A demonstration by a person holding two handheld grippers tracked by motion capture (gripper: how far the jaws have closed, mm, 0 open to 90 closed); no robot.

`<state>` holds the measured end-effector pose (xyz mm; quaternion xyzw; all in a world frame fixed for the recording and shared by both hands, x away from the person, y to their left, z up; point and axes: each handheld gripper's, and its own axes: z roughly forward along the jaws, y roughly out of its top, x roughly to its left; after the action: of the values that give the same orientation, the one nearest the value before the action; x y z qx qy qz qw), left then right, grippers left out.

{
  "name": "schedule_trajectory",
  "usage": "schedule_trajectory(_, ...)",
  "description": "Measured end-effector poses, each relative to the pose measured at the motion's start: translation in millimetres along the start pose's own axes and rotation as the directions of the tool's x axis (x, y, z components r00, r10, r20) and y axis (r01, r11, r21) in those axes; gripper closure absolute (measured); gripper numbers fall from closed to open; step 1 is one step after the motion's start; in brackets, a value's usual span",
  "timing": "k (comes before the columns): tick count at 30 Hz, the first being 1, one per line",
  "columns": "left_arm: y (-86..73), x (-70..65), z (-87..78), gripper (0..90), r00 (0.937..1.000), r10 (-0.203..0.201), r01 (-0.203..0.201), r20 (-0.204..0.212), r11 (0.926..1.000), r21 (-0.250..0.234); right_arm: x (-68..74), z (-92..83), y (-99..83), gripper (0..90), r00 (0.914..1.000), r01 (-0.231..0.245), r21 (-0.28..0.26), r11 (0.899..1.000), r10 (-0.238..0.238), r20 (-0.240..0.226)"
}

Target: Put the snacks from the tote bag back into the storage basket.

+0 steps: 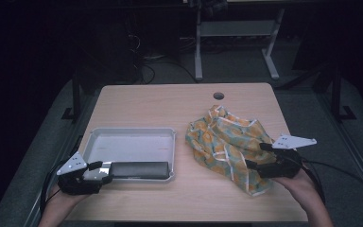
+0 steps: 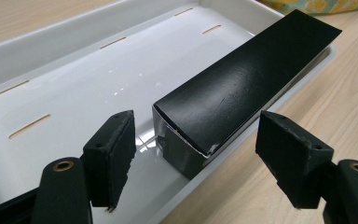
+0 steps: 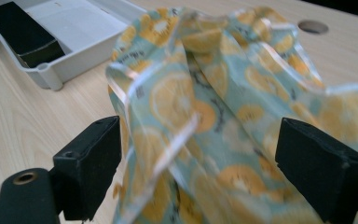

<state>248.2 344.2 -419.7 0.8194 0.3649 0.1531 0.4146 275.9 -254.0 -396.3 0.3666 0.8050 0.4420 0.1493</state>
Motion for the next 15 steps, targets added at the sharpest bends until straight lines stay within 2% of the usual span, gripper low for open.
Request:
schedule_trajectory(7, 0.7, -0.4, 0.8, 28.6, 1.0, 0.002, -0.002, -0.001, 1.0, -0.005, -3.7, -18.5, -27.1, 13.9, 0.9966, -0.058, -0.004, 0.998, 0.059, 0.059)
schedule_trajectory(15, 2.1, -2.3, 0.1, 28.6, 0.9999, 0.017, -0.017, -0.002, 0.9998, -0.006, -4.0, -27.5, -46.1, 13.8, 0.9898, -0.086, -0.023, 0.996, 0.088, 0.112)
